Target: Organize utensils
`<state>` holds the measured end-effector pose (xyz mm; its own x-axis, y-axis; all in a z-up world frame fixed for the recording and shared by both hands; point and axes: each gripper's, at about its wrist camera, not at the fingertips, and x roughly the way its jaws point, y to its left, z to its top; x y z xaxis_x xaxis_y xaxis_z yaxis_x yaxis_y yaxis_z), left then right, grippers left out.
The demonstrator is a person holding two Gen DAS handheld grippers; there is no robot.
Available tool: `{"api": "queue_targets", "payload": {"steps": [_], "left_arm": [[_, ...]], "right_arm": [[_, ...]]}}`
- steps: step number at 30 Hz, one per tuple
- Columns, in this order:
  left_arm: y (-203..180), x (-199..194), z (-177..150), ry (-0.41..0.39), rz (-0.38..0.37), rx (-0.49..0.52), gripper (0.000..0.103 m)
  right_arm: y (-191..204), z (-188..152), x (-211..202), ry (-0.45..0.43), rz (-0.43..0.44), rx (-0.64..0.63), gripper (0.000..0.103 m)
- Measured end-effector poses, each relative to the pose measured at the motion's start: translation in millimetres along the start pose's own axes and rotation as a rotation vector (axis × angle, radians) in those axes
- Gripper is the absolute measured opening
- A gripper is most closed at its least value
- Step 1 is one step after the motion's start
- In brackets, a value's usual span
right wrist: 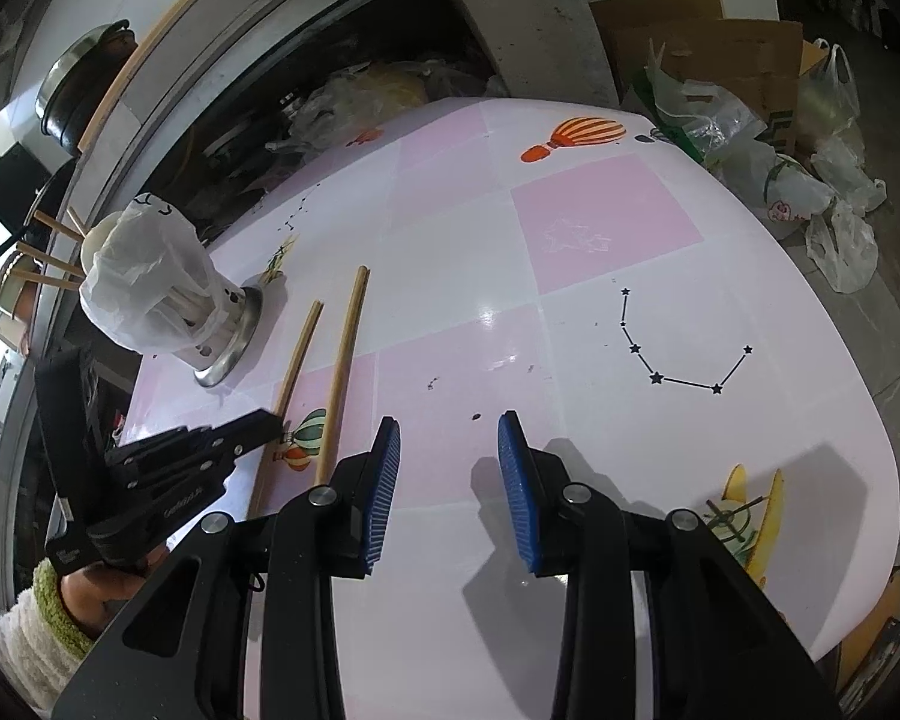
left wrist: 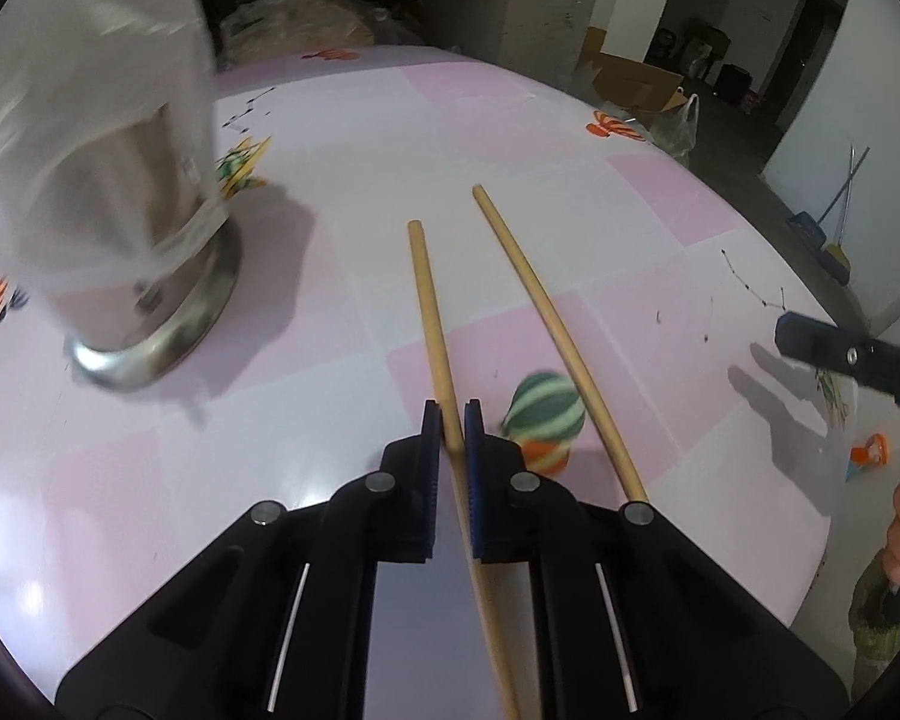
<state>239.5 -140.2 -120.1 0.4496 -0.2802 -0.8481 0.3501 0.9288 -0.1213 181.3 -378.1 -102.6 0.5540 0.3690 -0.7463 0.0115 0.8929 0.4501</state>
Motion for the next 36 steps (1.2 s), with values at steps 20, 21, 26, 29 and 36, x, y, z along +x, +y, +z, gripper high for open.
{"api": "queue_targets", "payload": {"steps": [20, 21, 26, 29, 36], "left_arm": [[46.6, -46.6, -61.3, 0.040, 0.033, -0.145, 0.006], [47.5, -46.9, -61.8, 0.039, 0.032, -0.146, 0.006], [47.9, -45.8, -61.3, 0.038, 0.027, -0.143, 0.007], [47.6, -46.4, -60.2, 0.035, 0.027, -0.140, 0.011], [47.7, -51.3, -54.1, 0.012, 0.025, -0.121, 0.019]], "right_arm": [[18.5, -3.2, 2.2, 0.023, 0.018, -0.035, 0.040], [19.9, -3.3, 2.9, 0.025, 0.019, -0.037, 0.041], [25.0, -3.2, 4.4, 0.032, 0.020, -0.051, 0.043], [26.0, -2.8, 4.5, 0.032, 0.020, -0.054, 0.045], [26.7, -3.3, 8.1, 0.047, 0.019, -0.053, 0.046]]}}
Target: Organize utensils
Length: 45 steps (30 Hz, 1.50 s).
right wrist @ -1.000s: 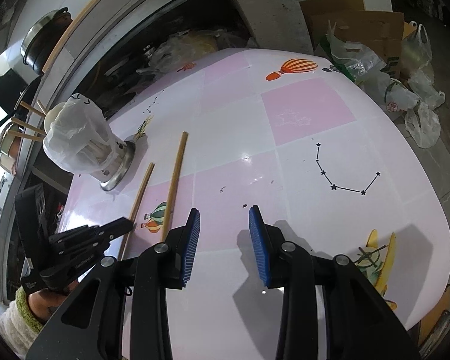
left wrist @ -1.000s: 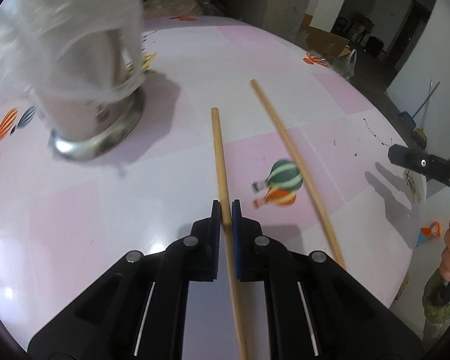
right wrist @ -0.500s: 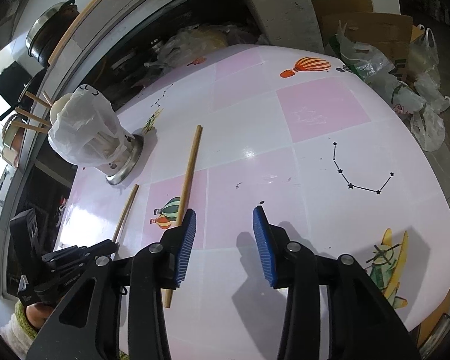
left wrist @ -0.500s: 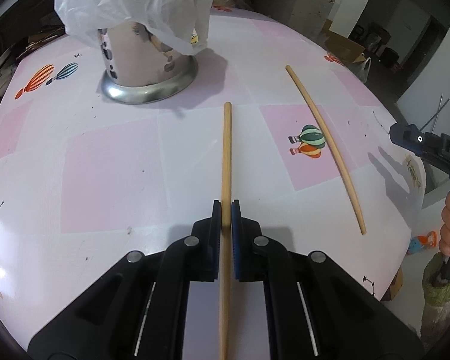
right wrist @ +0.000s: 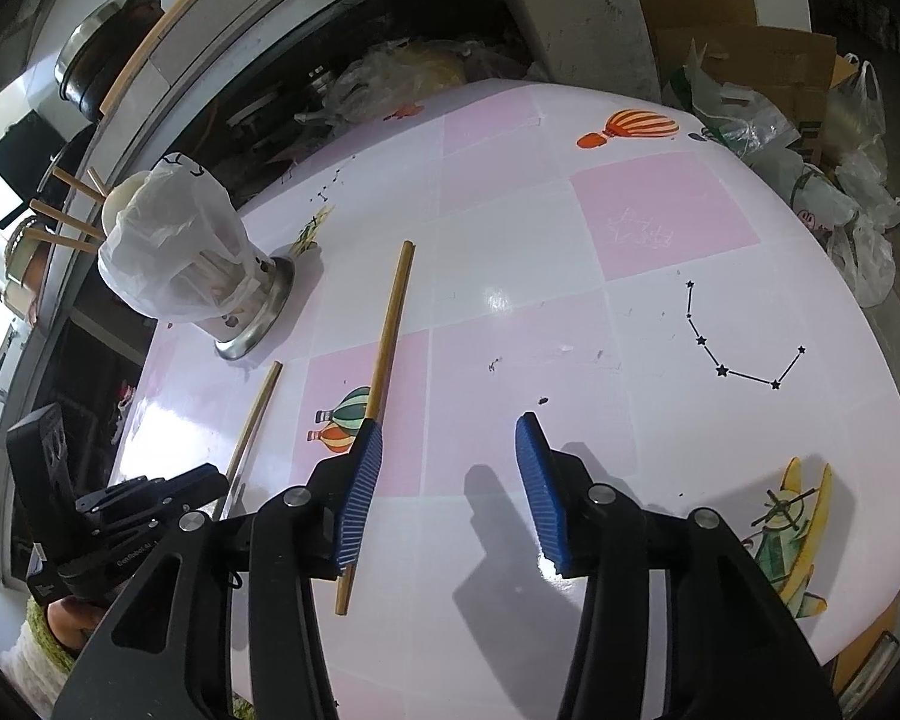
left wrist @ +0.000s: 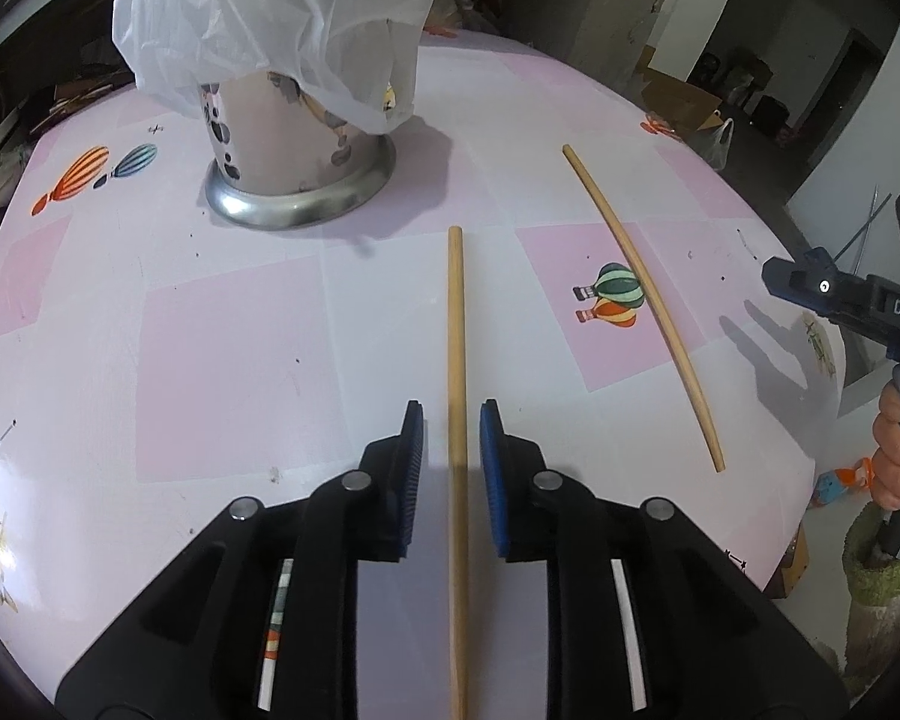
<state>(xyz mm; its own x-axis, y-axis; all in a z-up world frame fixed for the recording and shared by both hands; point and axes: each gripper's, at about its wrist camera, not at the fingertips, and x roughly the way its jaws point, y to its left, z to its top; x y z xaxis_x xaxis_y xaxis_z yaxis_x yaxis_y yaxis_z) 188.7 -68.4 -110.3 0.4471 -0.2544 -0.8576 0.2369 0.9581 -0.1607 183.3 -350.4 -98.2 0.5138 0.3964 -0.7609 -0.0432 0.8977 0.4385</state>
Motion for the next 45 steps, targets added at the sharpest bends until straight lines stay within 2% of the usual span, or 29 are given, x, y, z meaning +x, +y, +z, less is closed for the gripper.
{"api": "queue_targets", "payload": {"steps": [17, 27, 33, 36, 39, 45], "left_arm": [[-5.0, -1.3, 23.3, -0.019, -0.005, 0.067, 0.026], [-17.6, 16.1, 49.7, -0.001, 0.009, 0.131, 0.027], [-20.3, 32.5, 61.6, 0.018, 0.044, 0.145, 0.026], [-21.8, 36.8, 64.8, 0.024, 0.058, 0.157, 0.025], [-23.8, 41.8, 67.3, 0.040, 0.081, 0.170, 0.018], [-22.3, 50.0, 70.0, 0.064, 0.108, 0.159, 0.011]], "right_arm": [[1.0, -0.7, 4.4, 0.011, 0.006, -0.002, 0.047], [-1.1, -1.6, 7.2, 0.016, 0.010, 0.002, 0.047], [-2.2, -2.1, 8.5, 0.016, 0.008, 0.007, 0.047], [-3.4, -1.9, 9.5, 0.018, 0.007, 0.008, 0.047], [-4.2, -1.4, 9.9, 0.016, 0.007, 0.008, 0.047], [-5.2, -1.0, 9.2, 0.018, 0.006, 0.005, 0.047]]}}
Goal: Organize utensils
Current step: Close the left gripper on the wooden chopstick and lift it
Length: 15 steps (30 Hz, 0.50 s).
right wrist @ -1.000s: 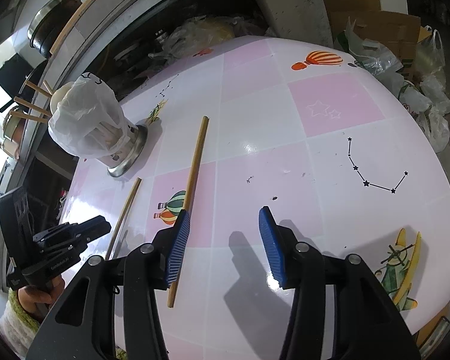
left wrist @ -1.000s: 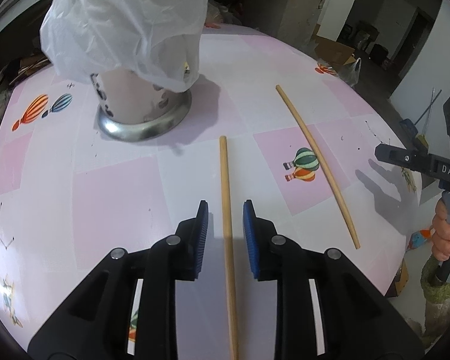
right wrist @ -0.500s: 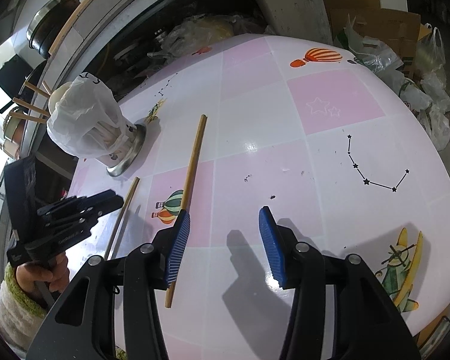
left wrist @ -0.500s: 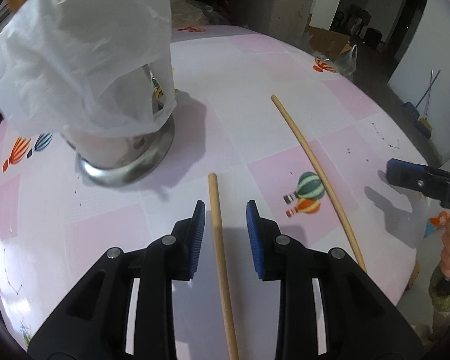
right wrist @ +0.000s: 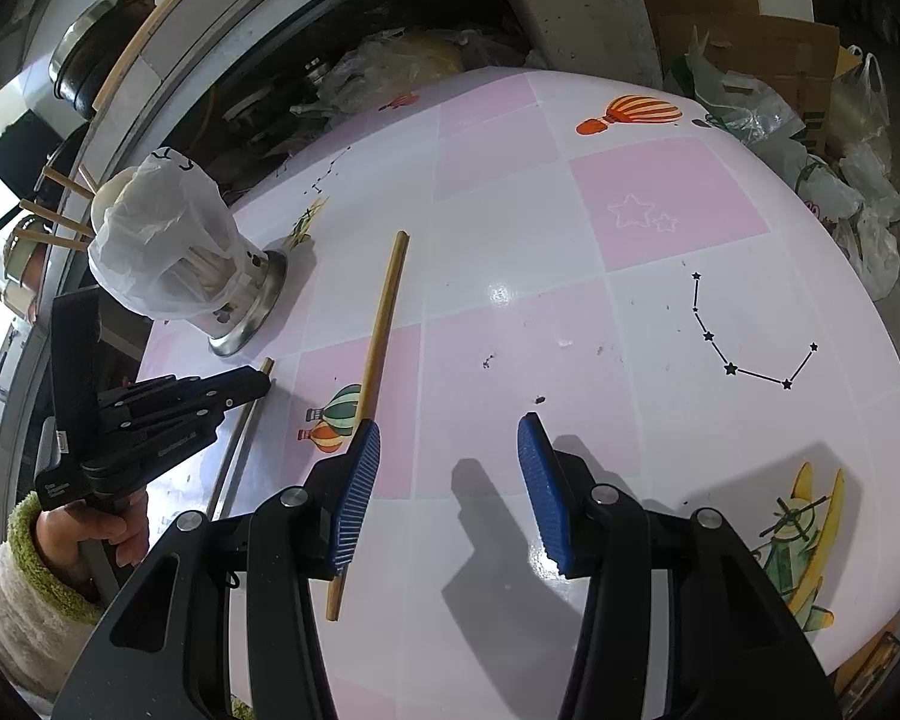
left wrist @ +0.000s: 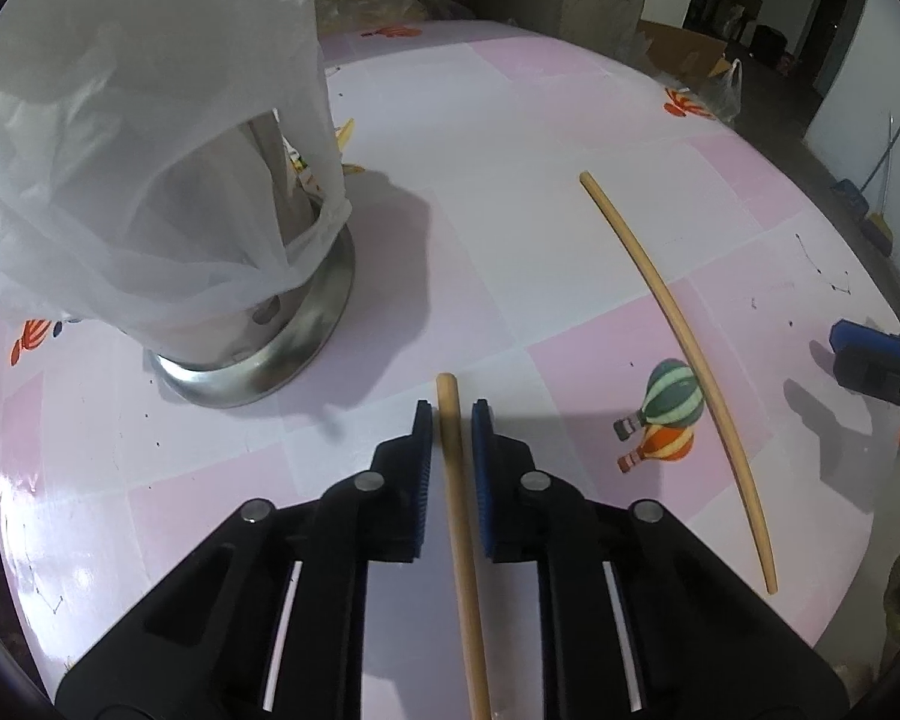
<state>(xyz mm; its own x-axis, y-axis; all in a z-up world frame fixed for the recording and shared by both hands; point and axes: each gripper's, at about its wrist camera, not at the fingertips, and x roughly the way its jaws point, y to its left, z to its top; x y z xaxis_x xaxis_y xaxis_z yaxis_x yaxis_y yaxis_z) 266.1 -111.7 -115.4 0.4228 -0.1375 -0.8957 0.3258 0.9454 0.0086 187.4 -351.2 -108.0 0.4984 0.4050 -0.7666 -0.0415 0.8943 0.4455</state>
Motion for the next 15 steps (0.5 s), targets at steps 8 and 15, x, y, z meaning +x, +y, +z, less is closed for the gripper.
{"api": "queue_targets", "payload": {"steps": [8, 15], "left_arm": [[4.2, -1.3, -2.8, -0.019, 0.007, -0.029, 0.006], [12.6, -25.6, -4.6, -0.076, -0.050, -0.069, 0.005]], "right_arm": [[2.5, 1.5, -2.7, -0.007, -0.007, -0.003, 0.047], [7.4, 0.0, -10.3, -0.017, -0.020, -0.010, 0.047]]}}
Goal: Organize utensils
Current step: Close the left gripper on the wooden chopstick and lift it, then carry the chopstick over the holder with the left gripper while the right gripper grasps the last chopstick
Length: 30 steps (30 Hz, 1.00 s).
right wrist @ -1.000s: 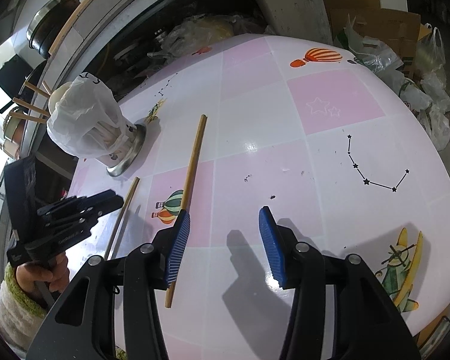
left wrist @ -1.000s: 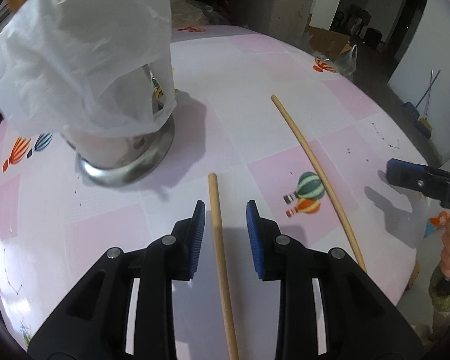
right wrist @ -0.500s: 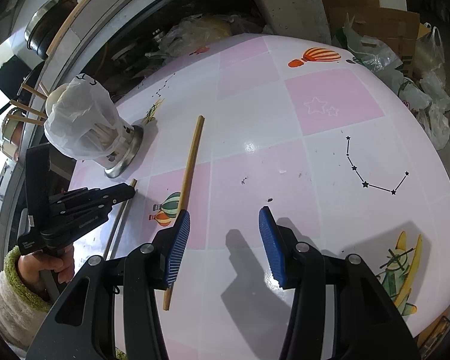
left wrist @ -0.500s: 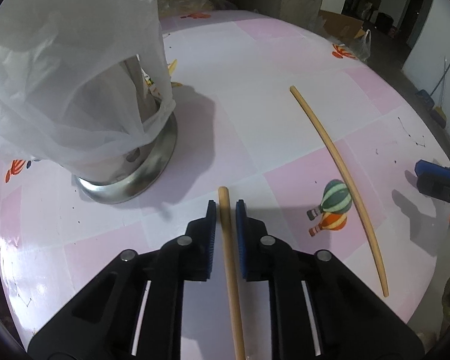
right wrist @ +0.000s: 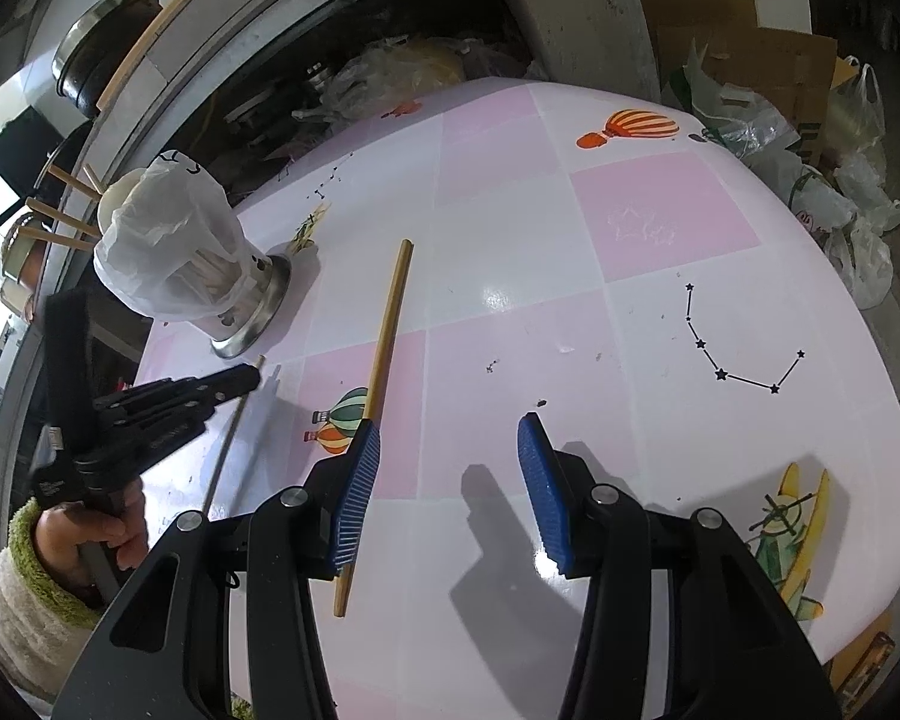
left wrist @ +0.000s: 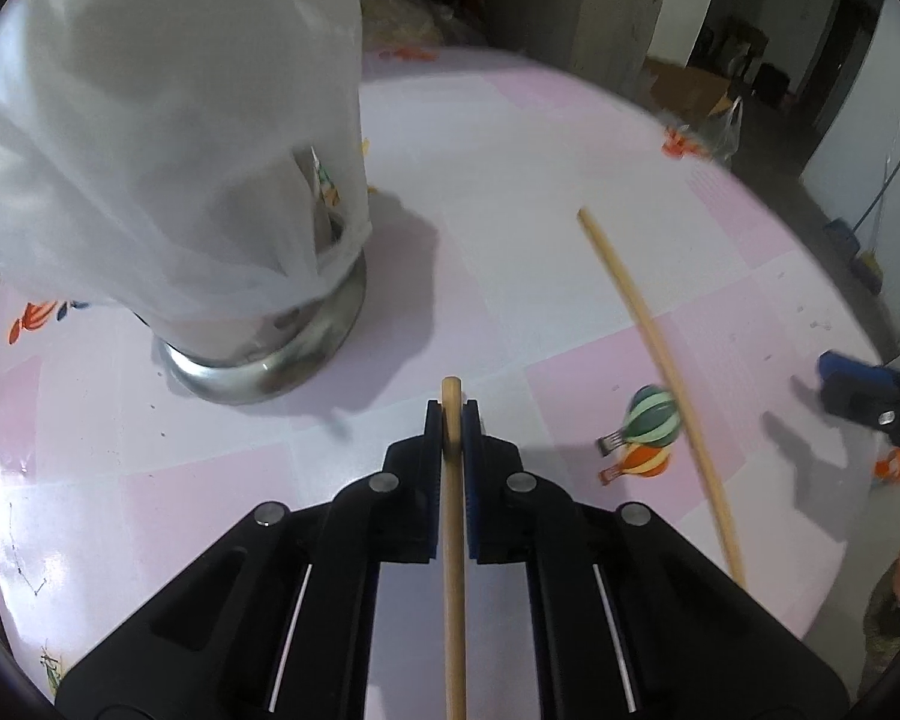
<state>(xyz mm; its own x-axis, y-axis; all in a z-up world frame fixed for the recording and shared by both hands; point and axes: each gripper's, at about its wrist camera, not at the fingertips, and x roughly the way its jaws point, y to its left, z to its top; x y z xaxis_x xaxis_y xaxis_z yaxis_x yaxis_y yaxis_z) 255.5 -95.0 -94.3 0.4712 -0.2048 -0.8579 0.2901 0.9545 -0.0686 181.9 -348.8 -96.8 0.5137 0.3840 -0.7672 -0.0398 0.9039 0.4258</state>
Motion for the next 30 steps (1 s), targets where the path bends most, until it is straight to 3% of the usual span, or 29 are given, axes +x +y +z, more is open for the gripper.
{"api": "queue_targets", "payload": {"steps": [7, 15, 20, 30], "left_arm": [[14.0, -73.9, 0.9, -0.152, -0.063, -0.056, 0.006], [46.5, -165.1, -16.9, -0.349, -0.082, -0.142, 0.006], [66.9, -199.3, -31.8, -0.415, -0.072, -0.193, 0.006], [91.5, -218.5, -49.5, -0.457, -0.079, -0.247, 0.006]], "right_arm": [[14.2, 12.4, -6.5, -0.025, 0.013, -0.050, 0.047], [42.1, 61.2, 24.3, 0.005, 0.062, -0.145, 0.047], [58.4, 89.1, 68.6, 0.065, -0.033, -0.219, 0.041], [74.4, 108.0, 119.5, 0.170, -0.209, -0.303, 0.025]]}}
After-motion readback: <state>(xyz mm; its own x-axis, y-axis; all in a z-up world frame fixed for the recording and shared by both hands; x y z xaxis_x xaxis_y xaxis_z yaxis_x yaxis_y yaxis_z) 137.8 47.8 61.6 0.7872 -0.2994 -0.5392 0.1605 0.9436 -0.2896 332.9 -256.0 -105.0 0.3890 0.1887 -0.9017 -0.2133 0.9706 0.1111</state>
